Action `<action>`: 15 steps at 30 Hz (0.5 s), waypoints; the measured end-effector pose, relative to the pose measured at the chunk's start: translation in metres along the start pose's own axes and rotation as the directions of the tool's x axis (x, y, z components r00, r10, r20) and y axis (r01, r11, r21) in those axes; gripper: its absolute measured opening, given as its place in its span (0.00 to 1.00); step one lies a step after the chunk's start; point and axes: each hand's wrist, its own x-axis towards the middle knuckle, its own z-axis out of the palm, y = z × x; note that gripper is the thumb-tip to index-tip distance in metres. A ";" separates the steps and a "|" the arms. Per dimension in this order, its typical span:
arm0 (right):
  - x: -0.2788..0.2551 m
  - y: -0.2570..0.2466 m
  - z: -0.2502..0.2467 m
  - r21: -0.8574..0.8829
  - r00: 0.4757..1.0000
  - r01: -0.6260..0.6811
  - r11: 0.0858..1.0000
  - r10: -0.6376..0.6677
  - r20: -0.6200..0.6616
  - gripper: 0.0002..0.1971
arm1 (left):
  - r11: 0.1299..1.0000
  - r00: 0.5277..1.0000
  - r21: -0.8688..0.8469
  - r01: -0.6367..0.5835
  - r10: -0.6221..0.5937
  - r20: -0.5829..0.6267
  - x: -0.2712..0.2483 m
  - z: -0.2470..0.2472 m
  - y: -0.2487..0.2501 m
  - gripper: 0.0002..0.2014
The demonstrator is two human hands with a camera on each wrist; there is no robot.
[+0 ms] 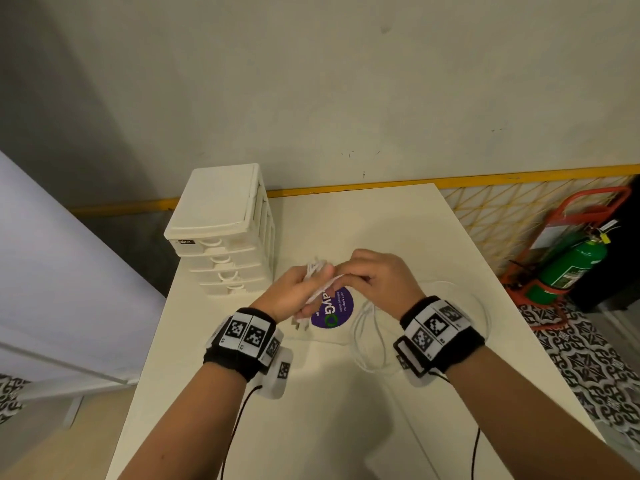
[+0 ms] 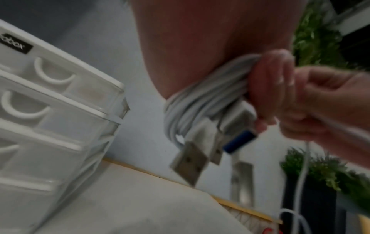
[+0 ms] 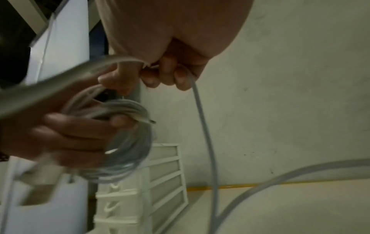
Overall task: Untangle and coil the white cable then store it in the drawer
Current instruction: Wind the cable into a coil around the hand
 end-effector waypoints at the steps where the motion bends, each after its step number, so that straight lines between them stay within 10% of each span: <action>1: 0.001 0.008 -0.003 -0.062 1.000 0.019 0.998 -0.018 0.021 0.09 | 0.999 0.999 0.000 0.032 -0.032 0.033 0.000 0.002 0.002 0.20; 8: 0.002 0.045 -0.007 -0.297 0.999 0.019 0.955 -0.029 -0.028 0.15 | 0.983 0.982 -0.109 0.148 -0.132 0.138 0.002 0.014 0.006 0.15; 15: -0.007 0.037 0.023 -0.011 0.966 -0.239 0.971 0.239 0.103 0.15 | 0.928 0.988 -0.355 0.114 -0.067 0.143 -0.004 0.015 0.008 0.14</action>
